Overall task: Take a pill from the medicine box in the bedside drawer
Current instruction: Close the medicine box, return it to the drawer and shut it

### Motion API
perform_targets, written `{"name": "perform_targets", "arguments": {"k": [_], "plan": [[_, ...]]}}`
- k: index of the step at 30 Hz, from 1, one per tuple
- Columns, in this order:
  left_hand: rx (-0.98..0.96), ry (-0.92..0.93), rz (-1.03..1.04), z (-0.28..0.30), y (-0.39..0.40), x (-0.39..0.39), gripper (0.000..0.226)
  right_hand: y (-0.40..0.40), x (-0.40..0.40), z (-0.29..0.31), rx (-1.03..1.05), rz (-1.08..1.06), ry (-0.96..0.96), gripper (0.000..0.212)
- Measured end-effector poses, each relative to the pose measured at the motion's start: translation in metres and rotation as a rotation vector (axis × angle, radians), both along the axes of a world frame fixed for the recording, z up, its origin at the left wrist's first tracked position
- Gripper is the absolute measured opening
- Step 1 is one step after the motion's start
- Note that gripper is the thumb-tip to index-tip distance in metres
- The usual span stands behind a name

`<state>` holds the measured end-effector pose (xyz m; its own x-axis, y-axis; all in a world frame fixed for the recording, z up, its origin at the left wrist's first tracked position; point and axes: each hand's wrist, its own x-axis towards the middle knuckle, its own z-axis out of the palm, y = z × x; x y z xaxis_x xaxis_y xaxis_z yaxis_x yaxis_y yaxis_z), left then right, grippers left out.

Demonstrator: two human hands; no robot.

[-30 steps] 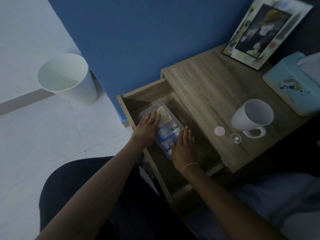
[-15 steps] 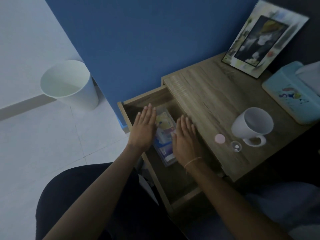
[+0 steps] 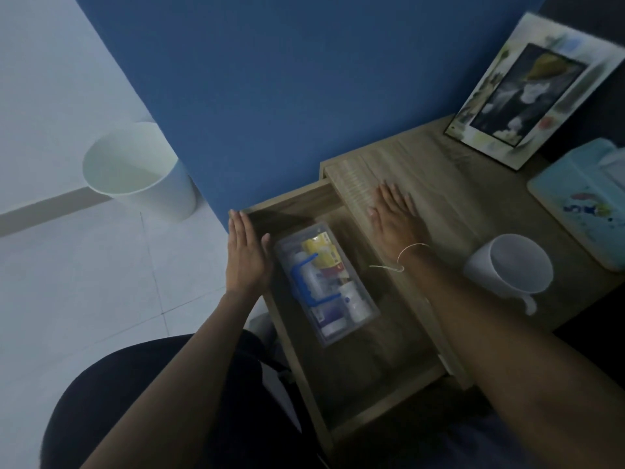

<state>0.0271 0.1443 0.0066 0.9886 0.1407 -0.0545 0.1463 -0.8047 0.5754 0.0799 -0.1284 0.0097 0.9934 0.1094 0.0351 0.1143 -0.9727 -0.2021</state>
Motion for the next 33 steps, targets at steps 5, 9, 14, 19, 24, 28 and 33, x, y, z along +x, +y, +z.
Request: {"name": "perform_targets", "arguments": {"k": [5,9,14,19,24,28,33], "plan": [[-0.175,-0.025,0.119,-0.006,-0.01,0.005,0.067,-0.002,0.003,-0.007,0.004,-0.007,-0.045,0.053],[-0.229,-0.065,0.149,-0.009,-0.02,0.009,0.067,-0.002,0.004,-0.01,0.017,-0.004,-0.064,0.053],[-0.374,-0.006,0.185,-0.006,-0.045,0.017,0.066,-0.002,0.004,-0.009,0.022,-0.01,-0.049,0.053],[-0.546,0.052,0.193,0.003,-0.057,0.029,0.052,-0.002,0.002,-0.006,0.007,-0.008,-0.04,0.053],[-0.595,0.126,0.117,0.0,-0.072,0.033,0.046,-0.001,0.001,-0.004,0.008,-0.01,-0.035,0.053],[-0.61,0.183,0.053,0.004,-0.089,0.044,0.048,-0.003,0.003,-0.005,0.01,0.0,-0.018,0.054],[-0.613,0.22,-0.004,0.009,-0.108,0.049,0.049,-0.002,0.003,-0.006,0.014,-0.01,-0.031,0.054]]}}
